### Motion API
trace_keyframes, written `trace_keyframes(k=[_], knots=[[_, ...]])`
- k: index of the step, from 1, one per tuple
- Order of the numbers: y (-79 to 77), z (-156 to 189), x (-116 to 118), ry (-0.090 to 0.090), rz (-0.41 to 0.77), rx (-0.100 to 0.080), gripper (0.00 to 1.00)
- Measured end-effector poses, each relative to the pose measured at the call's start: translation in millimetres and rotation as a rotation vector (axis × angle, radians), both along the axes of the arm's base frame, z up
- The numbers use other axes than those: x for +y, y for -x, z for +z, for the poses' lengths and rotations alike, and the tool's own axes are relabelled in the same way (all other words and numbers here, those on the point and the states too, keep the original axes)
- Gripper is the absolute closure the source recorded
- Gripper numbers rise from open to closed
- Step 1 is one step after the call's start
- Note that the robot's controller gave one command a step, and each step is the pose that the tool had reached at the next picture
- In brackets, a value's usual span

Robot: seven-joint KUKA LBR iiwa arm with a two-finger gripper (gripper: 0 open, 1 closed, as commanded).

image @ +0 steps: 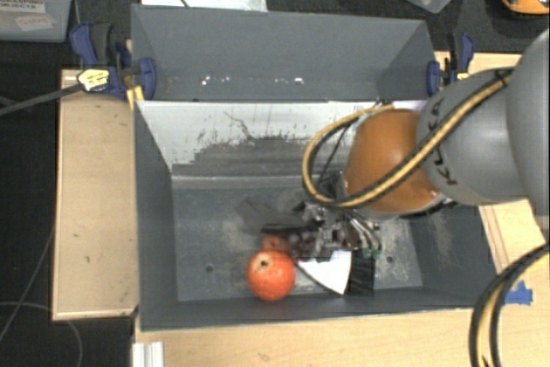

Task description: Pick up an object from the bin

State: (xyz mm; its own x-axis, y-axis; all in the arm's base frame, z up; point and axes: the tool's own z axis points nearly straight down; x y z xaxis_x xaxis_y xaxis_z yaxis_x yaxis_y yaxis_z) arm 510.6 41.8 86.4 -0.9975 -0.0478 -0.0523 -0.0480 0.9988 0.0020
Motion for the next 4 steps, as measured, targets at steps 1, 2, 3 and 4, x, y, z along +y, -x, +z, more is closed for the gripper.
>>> trace_keyframes(k=[1, 2, 3, 4], knots=[[4.3, 15.7, -1.9, 0.000, -0.004, 0.010, 1.00], [-0.6, 54.1, 1.4, 0.004, 0.034, 0.013, 1.00], [19.1, 55.6, 22.2, 0.011, 0.219, 0.010, 1.00], [9.2, 75.1, 17.4, 0.006, 0.115, 0.001, 1.00]])
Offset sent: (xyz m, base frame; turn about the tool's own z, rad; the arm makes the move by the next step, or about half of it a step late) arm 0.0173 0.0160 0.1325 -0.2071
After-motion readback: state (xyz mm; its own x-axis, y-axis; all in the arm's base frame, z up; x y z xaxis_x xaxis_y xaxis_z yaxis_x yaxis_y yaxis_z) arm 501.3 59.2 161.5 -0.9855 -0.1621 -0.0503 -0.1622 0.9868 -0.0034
